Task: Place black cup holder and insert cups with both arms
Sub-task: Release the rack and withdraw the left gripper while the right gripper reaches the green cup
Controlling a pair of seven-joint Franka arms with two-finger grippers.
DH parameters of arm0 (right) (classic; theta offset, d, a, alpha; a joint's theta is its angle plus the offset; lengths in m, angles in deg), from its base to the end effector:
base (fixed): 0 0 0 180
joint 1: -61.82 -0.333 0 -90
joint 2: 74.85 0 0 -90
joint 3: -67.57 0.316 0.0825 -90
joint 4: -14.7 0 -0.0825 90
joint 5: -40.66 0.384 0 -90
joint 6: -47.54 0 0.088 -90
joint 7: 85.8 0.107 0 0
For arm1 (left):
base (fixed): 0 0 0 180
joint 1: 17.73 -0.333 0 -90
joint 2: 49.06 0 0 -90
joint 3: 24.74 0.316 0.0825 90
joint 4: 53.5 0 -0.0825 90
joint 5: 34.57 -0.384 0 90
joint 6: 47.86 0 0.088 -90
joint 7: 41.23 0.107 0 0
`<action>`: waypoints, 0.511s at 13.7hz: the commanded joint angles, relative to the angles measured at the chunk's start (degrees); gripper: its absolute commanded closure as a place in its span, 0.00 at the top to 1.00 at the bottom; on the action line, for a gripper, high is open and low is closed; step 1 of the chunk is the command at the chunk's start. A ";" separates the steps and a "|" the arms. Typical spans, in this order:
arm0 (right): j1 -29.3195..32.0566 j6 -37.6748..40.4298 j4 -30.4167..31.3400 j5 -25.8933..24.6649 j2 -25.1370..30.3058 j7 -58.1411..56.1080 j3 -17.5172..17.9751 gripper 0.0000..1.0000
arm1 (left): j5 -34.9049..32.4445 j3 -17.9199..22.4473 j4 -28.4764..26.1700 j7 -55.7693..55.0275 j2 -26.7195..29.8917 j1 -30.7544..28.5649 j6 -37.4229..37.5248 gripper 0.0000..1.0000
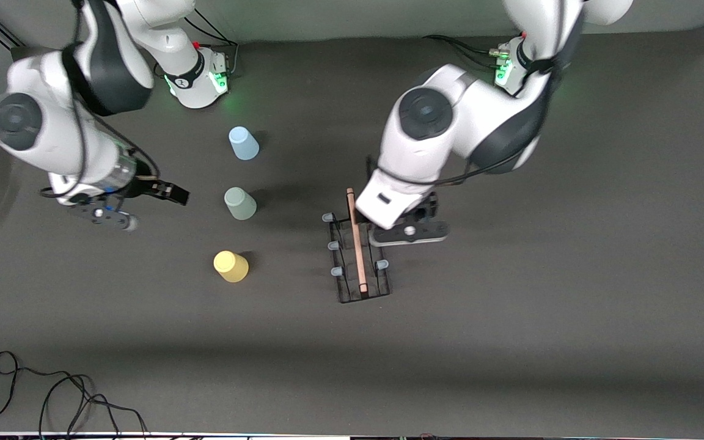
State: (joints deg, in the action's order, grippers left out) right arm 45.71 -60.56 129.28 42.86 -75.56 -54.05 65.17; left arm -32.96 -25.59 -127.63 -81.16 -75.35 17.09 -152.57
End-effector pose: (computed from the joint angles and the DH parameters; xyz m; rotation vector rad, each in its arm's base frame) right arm 0.5266 0.1315 0.4414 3.0769 -0.5109 -0.2019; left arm 0.5704 -0.4096 0.4914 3.0657 0.1261 0.0589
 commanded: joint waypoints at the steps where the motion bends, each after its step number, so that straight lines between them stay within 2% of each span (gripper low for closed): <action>1: -3.22 -7.20 7.05 0.26 1.68 3.23 -0.41 1.00 | -0.12 -0.12 -1.27 8.18 6.15 -4.31 7.83 1.00; 5: -4.01 -19.23 15.74 0.61 0.54 3.23 -0.33 1.00 | -0.12 -0.12 -2.77 20.39 13.01 -13.79 16.45 1.00; 7: -4.63 -23.02 17.95 0.78 -1.04 3.23 -0.33 1.00 | -0.12 -0.12 -4.17 25.94 15.74 -18.45 19.10 1.00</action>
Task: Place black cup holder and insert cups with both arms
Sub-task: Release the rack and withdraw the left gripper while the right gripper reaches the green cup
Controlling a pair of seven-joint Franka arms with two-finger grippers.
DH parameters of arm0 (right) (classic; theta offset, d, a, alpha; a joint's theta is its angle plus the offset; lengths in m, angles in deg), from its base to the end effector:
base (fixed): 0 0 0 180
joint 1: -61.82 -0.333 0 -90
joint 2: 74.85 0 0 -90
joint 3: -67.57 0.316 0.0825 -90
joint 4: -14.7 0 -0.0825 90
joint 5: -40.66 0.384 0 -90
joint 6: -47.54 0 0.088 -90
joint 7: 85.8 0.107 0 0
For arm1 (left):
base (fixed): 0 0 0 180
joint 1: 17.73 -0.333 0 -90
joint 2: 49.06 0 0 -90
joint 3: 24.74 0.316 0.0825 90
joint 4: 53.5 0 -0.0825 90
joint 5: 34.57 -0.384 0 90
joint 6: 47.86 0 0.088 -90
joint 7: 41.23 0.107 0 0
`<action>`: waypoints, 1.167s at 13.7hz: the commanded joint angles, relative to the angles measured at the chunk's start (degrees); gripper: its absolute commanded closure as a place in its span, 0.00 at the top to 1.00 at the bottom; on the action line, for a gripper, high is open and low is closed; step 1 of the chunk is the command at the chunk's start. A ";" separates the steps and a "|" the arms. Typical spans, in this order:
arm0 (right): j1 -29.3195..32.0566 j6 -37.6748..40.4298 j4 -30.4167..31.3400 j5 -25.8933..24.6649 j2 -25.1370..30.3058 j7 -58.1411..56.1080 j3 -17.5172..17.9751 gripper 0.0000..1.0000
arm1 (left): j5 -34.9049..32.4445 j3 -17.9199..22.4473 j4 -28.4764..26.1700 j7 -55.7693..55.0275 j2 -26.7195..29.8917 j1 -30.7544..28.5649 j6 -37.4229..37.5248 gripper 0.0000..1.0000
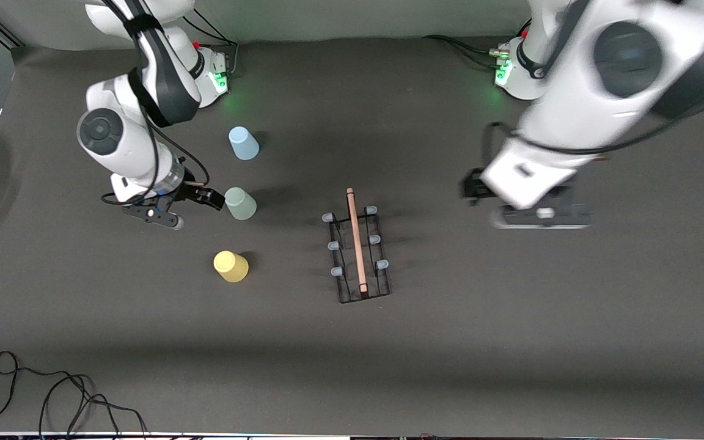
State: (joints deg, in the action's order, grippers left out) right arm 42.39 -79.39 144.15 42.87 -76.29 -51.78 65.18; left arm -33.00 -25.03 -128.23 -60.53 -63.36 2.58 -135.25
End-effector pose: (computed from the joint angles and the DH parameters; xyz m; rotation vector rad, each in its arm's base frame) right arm 0.4921 0.1522 0.3450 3.0956 -0.5005 -0.1174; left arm 0.5845 -0.2225 0.5984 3.1237 -0.0366 -0.0573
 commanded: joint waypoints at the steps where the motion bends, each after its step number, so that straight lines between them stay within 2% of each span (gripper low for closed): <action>1: -1.40 -5.69 3.70 0.87 -1.28 1.05 -0.34 1.00 | -0.08 -0.59 -4.54 6.98 4.89 -5.62 2.39 1.00; 6: -3.42 -12.01 5.37 1.04 -6.90 1.05 -0.34 1.00 | -0.26 -0.50 -11.22 14.54 10.96 -13.44 2.49 1.00; 9: -4.03 -15.89 6.43 1.04 -10.25 1.05 -0.34 1.00 | -0.26 -0.50 -11.32 16.49 11.14 -16.88 3.10 1.00; 16: -5.00 -17.13 6.70 1.04 -13.16 1.05 -0.25 1.00 | -0.34 0.46 -11.14 17.37 10.88 -18.20 3.98 1.00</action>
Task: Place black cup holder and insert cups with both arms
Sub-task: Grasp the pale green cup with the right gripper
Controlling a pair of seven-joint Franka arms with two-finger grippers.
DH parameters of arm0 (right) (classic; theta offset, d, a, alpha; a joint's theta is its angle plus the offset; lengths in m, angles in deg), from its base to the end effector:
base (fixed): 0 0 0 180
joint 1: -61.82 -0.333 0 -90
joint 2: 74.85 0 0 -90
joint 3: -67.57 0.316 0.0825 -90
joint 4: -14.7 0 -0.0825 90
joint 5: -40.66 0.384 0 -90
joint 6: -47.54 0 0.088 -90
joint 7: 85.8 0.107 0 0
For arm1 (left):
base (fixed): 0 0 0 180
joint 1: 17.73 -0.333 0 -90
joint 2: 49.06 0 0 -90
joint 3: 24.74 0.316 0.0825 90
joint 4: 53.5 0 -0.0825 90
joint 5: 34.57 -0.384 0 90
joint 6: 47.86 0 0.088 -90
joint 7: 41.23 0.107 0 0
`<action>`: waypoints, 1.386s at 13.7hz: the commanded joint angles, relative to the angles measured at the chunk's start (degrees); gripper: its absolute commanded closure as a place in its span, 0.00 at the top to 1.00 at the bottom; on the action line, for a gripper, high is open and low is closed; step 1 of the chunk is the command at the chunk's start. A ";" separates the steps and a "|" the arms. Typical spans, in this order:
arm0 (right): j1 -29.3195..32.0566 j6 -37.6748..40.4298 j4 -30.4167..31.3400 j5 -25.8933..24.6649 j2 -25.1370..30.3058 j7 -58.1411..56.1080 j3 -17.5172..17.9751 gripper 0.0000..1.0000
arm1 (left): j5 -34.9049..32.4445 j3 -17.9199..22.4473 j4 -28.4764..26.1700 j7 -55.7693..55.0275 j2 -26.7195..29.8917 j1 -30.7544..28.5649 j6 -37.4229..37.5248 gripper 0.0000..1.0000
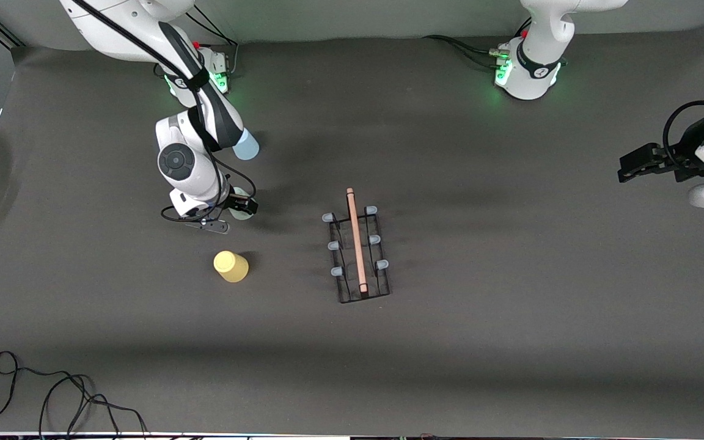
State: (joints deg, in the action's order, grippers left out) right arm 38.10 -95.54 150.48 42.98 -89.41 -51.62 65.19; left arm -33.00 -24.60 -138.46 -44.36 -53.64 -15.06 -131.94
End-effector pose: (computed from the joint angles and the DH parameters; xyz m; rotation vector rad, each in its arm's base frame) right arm 0.4612 0.1792 0.2081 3.0623 -0.3962 -0.1812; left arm 0.5675 -0.0283 0.6121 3.1155 0.0139 -0.1505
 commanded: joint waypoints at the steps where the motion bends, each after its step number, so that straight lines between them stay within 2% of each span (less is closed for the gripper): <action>1: -0.71 -0.62 0.36 0.93 -0.04 0.89 -0.25 0.99 | -0.34 0.04 -0.91 1.11 0.90 -0.47 0.59 1.00; 2: -0.63 -0.45 0.45 0.93 -0.04 0.80 -0.34 0.94 | -0.43 0.04 -0.91 1.11 0.72 -0.39 0.32 1.00; 3: -0.63 -0.36 0.62 0.93 0.14 0.80 -0.34 0.93 | -0.43 0.04 -0.91 1.03 0.72 -0.38 0.15 1.00; 11: -0.89 2.37 0.71 2.95 1.02 0.89 -0.25 0.97 | -2.54 -0.05 -0.91 0.32 0.72 0.14 -0.82 1.00; 12: -0.89 3.24 0.71 3.04 1.10 0.89 -0.17 1.00 | -2.62 0.04 -0.91 0.32 0.72 0.14 -0.91 1.00; 14: -0.89 3.68 0.71 5.14 1.37 0.10 -0.16 0.98 | -2.63 -0.05 -0.82 0.32 0.72 -0.12 -1.08 1.00; 15: -0.89 3.69 0.71 5.24 1.37 -0.16 -0.16 0.77 | -2.63 -0.05 -0.82 0.32 0.72 -0.03 -1.17 1.00; 17: -0.80 3.69 0.37 5.41 1.46 -0.34 -0.16 0.00 | -2.80 -0.05 -0.91 0.32 0.54 0.05 -1.26 1.00; 19: -0.63 4.03 0.10 5.41 2.94 -0.43 -0.25 0.00 | -3.24 -0.05 -1.17 0.41 -0.07 -0.03 -1.96 1.00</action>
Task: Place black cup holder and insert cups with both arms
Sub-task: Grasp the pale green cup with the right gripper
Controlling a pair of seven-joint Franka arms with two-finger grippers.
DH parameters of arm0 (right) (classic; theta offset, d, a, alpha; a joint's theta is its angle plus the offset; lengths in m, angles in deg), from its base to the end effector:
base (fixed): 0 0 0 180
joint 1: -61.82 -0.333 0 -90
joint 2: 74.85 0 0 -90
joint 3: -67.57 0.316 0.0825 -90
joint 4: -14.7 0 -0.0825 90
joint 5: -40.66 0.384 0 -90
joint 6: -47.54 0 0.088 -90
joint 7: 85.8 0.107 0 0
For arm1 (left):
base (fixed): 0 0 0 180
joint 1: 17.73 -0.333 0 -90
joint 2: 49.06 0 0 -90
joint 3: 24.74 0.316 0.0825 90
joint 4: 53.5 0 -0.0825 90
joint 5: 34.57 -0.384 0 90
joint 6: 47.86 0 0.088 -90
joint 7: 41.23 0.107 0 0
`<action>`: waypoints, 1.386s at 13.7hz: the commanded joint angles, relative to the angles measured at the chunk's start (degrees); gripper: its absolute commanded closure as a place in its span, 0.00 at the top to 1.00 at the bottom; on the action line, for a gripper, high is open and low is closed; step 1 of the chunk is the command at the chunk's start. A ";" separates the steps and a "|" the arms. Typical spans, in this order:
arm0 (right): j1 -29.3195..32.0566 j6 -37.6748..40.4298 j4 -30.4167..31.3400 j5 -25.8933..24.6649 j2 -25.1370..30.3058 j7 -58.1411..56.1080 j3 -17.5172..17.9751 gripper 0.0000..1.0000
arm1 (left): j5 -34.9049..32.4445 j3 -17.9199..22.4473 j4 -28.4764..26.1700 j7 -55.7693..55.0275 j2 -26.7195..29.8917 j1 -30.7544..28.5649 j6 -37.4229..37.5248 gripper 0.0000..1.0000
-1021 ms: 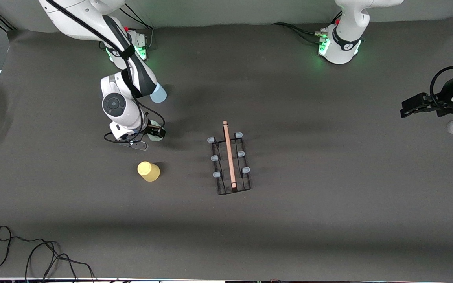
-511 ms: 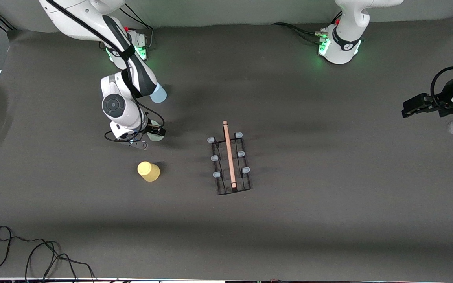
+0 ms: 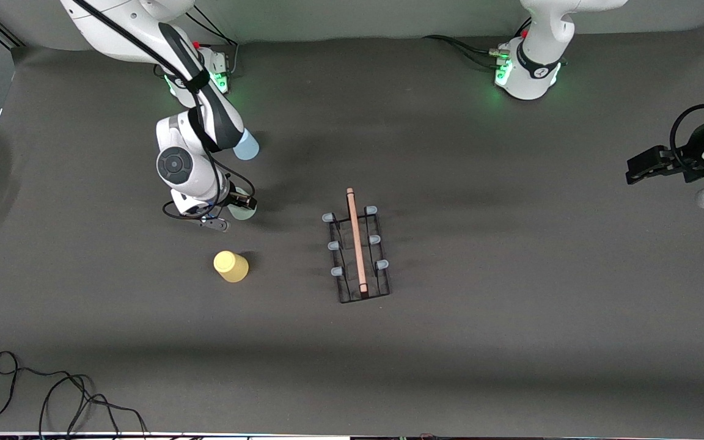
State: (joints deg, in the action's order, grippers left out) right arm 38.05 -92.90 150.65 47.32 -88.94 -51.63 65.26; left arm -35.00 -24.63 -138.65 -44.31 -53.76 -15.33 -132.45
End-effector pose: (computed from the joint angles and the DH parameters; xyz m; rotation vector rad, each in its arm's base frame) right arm 0.4554 0.1784 0.2078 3.0631 -0.4901 -0.2702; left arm 0.5693 -0.0220 0.6101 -3.1263 -0.0221 0.1429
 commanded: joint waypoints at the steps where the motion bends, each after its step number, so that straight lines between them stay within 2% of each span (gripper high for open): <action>1: -0.58 2.79 -0.42 1.16 3.71 -0.42 -0.41 0.00 | -1.24 -0.02 -0.98 0.36 0.04 0.41 -1.63 1.00; 4: -0.23 13.13 -5.41 1.16 7.66 -1.29 -1.46 0.00 | -1.33 -0.02 -0.98 0.36 0.04 0.50 -1.54 1.00; 8: -0.23 29.58 -20.25 1.25 7.41 -0.42 -3.22 0.00 | -1.33 -0.02 -0.98 0.36 0.04 0.41 -1.37 1.00; 10: -0.14 31.01 -24.05 1.34 7.32 -0.24 -3.31 0.00 | -1.33 -0.02 -0.98 0.36 0.04 0.41 -1.45 1.00; 13: -0.40 30.93 -28.96 7.82 4.87 2.82 -3.57 0.00 | -1.33 -0.02 -0.98 0.36 0.04 0.41 -1.46 1.00; 16: -1.28 30.93 -38.45 8.10 -2.14 12.03 -2.70 0.00 | -1.33 -0.02 -0.98 0.36 0.04 0.24 -1.28 1.00; 19: -7.51 28.66 -44.27 7.93 -8.13 20.56 -2.78 0.00 | -1.33 -0.02 -0.98 0.36 0.13 0.15 -1.19 1.00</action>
State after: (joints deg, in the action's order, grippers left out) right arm 34.24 -63.76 112.60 54.33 -91.53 -37.19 62.92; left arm -35.53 -24.75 -139.18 -44.31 -54.27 -15.32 -133.34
